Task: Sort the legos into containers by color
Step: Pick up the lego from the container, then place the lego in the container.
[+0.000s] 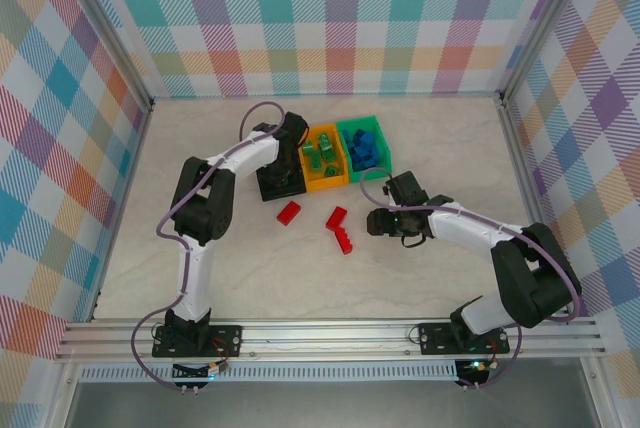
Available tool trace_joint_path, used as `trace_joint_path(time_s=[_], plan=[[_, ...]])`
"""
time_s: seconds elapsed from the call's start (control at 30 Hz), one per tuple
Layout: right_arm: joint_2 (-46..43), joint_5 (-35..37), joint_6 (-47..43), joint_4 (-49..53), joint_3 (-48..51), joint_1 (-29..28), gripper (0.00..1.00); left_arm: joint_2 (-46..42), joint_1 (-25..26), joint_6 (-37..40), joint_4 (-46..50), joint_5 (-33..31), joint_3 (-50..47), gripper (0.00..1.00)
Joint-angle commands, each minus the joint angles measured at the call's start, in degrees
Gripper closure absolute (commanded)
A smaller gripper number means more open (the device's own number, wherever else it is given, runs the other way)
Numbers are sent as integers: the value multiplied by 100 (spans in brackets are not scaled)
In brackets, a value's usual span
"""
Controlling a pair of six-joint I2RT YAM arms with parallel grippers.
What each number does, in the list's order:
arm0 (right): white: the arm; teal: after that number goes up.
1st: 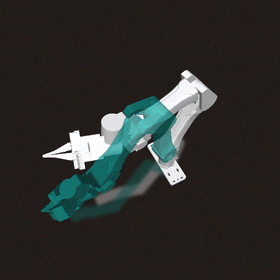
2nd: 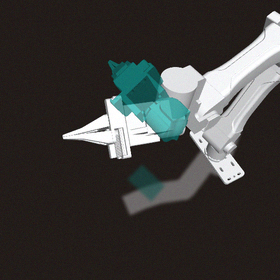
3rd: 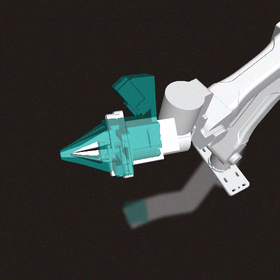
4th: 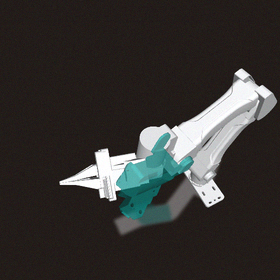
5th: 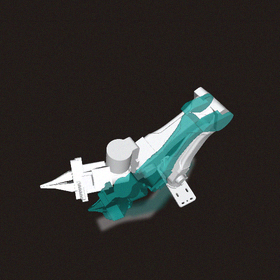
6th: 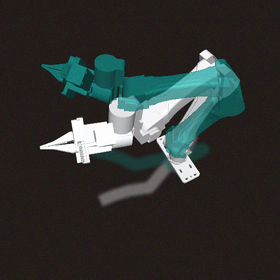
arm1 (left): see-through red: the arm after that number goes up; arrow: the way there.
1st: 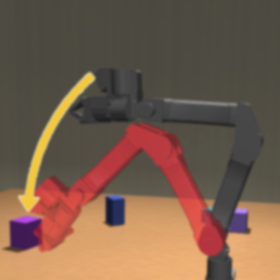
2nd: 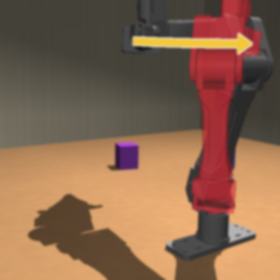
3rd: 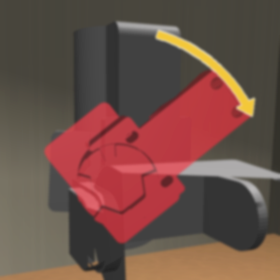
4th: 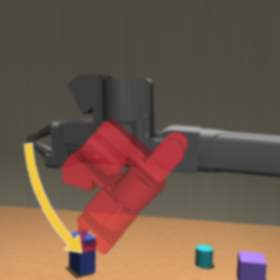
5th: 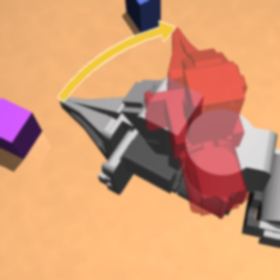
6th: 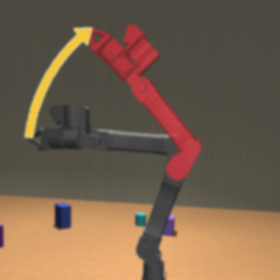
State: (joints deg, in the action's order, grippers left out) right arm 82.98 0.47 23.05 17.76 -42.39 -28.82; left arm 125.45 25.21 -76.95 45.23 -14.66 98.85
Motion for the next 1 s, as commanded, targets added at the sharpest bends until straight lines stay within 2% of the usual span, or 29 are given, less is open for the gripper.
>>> trace_joint_path(time_s=[0.0,0.13,0.3,0.5,0.7,0.87,0.97], plan=[[-138,28,-134,-67,90,34,36,122,-26,60,276,89,-32,68],[-72,-2,-134,-93,69,34,36,-91,7,212,296,-59,7,77],[-41,-17,-134,-110,73,30,36,-566,112,391,383,-457,145,82],[-19,-28,-134,-138,72,34,36,-1260,243,541,417,-877,221,84],[16,-47,-125,-144,58,34,36,-1561,459,1117,-476,-479,180,84],[-18,-51,-119,-117,51,35,36,-1034,739,1558,-437,-127,981,84],[-45,-80,-92,-106,60,34,36,-620,928,2192,-573,11,1505,84]])
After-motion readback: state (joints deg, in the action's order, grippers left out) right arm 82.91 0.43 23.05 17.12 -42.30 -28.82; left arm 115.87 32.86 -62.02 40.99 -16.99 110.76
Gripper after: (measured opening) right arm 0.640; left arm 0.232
